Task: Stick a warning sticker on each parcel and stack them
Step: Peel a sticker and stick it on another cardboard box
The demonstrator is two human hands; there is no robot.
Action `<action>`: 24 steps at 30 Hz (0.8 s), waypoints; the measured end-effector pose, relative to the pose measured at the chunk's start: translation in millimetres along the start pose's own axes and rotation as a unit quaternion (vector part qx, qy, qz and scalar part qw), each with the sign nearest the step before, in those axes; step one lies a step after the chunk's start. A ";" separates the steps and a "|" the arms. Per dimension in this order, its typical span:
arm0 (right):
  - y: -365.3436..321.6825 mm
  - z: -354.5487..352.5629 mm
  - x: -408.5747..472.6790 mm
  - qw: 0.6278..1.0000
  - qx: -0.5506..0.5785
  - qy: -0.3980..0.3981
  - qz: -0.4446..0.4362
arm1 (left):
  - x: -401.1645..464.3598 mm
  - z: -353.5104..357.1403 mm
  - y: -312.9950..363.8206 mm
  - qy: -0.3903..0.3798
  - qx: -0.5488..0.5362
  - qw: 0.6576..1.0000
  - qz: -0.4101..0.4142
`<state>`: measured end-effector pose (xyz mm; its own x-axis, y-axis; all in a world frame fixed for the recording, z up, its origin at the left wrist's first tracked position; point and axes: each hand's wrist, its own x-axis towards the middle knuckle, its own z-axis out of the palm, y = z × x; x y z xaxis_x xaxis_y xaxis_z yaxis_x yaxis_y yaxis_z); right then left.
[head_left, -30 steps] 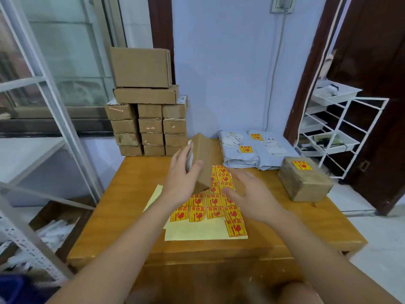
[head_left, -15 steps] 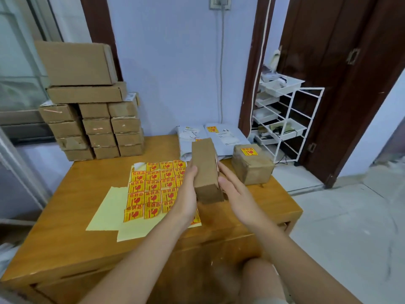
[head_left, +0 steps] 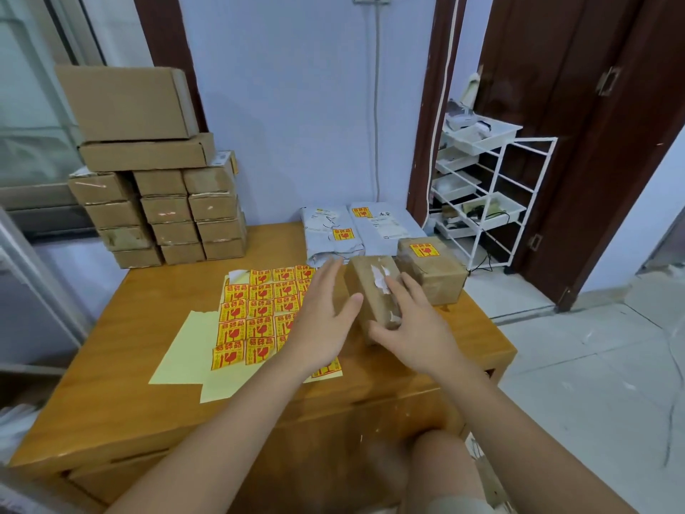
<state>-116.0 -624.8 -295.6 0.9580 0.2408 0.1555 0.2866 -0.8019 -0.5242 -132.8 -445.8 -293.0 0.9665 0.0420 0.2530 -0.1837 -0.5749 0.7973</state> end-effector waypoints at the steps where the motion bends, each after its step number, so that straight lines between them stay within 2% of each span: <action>1: -0.8 0.7 0.5 0.999 -0.044 -0.008 0.007 | -0.3 -2.1 -2.3 -0.012 0.031 0.999 0.002; 4: 0.2 7.5 3.6 0.992 -0.119 -0.023 0.022 | -5.6 -5.9 -11.4 -0.045 0.105 0.993 -0.003; 10: 1.4 17.4 7.1 0.980 -0.196 -0.034 0.029 | -16.3 -9.7 -25.5 -0.081 0.180 0.980 -0.014; 19: 3.0 14.7 7.0 0.969 -0.244 -0.031 0.019 | -30.3 -32.0 -39.0 -0.087 0.255 0.963 0.005; 24: -23.5 6.9 1.1 0.962 -0.259 0.034 -0.083 | -37.9 -65.3 -55.6 -0.084 0.302 0.950 -0.001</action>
<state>-121.7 -601.9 -288.9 0.8919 0.3668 0.2645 0.3811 -0.9245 -0.0029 -171.0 -362.1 -311.1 0.9910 -0.0573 0.1207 -0.0939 -0.9410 0.3251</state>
